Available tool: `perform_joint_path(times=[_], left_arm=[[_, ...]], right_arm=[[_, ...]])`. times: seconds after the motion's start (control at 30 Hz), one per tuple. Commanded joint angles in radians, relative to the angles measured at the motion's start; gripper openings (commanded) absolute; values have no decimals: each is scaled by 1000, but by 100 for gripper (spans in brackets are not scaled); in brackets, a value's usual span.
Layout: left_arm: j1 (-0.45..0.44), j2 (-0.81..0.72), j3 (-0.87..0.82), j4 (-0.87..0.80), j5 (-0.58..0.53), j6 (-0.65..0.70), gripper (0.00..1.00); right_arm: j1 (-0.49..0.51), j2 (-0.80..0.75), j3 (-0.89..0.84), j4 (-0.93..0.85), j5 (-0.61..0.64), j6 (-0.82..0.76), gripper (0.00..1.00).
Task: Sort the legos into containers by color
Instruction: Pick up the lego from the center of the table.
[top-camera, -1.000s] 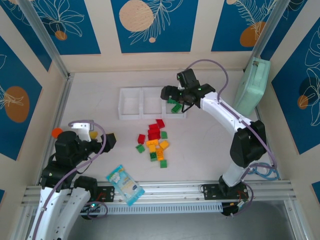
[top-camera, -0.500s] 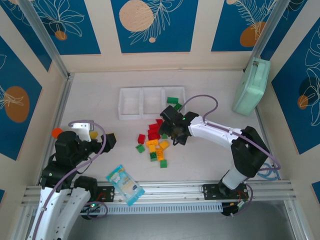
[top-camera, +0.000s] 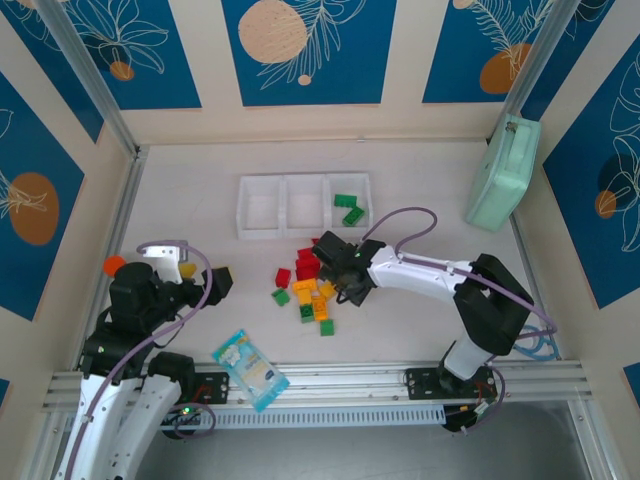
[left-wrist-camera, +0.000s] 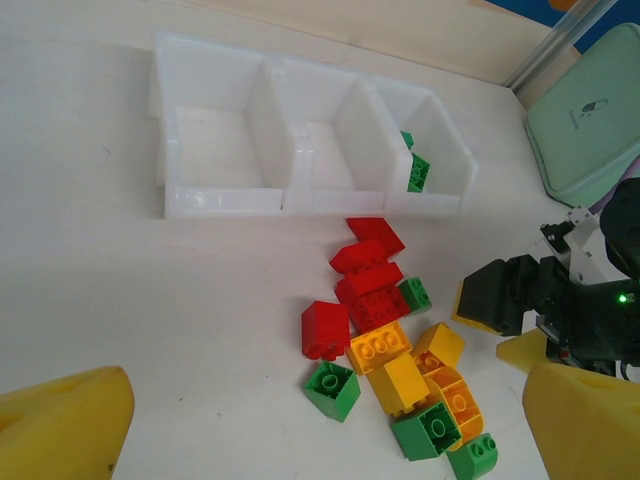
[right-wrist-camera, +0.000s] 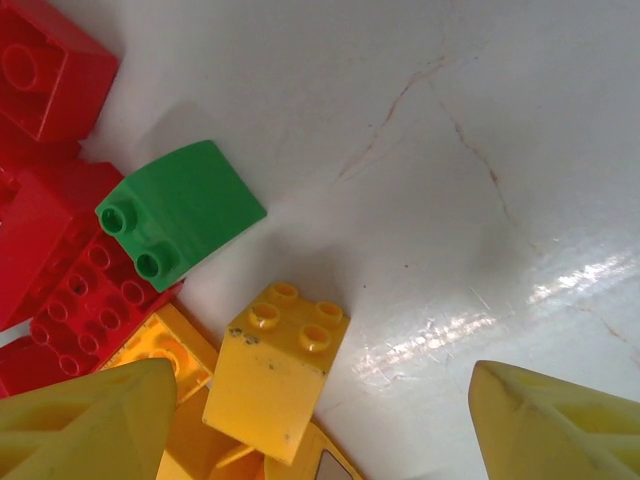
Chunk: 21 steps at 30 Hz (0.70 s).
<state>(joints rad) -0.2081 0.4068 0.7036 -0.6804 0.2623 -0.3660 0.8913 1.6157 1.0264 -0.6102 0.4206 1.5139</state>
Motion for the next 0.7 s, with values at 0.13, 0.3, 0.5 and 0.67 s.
perform_joint_path(times=[0.13, 0.3, 0.5, 0.67], left_arm=[[-5, -16, -7, 16, 24, 8, 99], [-6, -16, -8, 15, 23, 9, 99], [-6, -16, -9, 16, 23, 9, 99], [-6, -18, -9, 17, 25, 9, 99]], right_arm=[[15, 51, -2, 41, 4, 22, 74], [19, 75, 4, 56, -12, 5, 72], [30, 126, 39, 70, -48, -27, 71], [41, 162, 41, 111, -61, -54, 67]])
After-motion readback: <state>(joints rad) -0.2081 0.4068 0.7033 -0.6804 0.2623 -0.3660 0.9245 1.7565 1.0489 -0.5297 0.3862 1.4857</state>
